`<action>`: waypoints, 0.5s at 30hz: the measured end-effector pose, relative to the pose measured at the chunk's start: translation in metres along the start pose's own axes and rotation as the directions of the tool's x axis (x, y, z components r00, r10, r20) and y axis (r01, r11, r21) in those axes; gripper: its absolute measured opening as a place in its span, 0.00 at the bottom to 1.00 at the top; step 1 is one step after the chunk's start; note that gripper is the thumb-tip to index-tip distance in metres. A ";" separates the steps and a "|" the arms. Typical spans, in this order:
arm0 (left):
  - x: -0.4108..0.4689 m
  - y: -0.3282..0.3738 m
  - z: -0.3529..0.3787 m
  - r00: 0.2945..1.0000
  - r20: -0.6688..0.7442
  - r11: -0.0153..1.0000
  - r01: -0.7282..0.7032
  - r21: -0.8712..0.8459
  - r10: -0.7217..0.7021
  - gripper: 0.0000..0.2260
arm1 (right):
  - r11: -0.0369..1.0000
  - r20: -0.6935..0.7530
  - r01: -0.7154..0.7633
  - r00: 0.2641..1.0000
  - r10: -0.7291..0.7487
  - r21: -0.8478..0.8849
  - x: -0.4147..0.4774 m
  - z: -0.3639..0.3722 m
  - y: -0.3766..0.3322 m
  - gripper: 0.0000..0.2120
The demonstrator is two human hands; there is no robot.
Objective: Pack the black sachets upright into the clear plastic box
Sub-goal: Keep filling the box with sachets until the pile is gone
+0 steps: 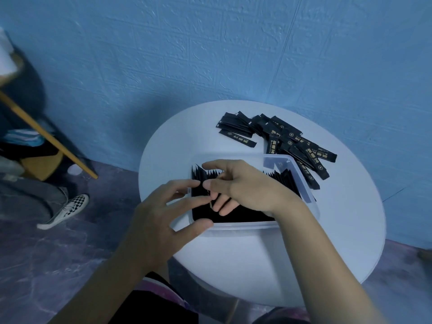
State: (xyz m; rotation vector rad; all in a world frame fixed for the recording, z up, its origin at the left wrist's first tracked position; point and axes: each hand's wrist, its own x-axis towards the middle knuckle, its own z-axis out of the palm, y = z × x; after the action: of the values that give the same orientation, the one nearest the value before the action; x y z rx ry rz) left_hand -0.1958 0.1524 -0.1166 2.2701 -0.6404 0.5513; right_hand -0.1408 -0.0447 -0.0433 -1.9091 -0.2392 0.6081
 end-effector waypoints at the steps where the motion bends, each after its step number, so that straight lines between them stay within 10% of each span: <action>1: 0.000 0.000 0.000 1.000 -0.002 1.000 -0.005 0.000 0.005 0.19 | 1.000 0.017 -0.007 1.000 0.008 -0.023 0.002 -0.001 -0.002 0.25; 15: -0.002 -0.006 0.005 0.998 -0.038 0.999 -0.050 0.006 0.050 0.19 | 0.998 0.047 -0.047 0.998 0.048 -0.035 0.004 -0.005 -0.007 0.28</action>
State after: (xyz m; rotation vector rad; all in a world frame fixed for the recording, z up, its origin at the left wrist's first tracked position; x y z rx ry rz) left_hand -0.1933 0.1533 -0.1239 2.2483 -0.6793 0.6197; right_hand -0.1338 -0.0443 -0.0367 -1.9392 -0.2364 0.6855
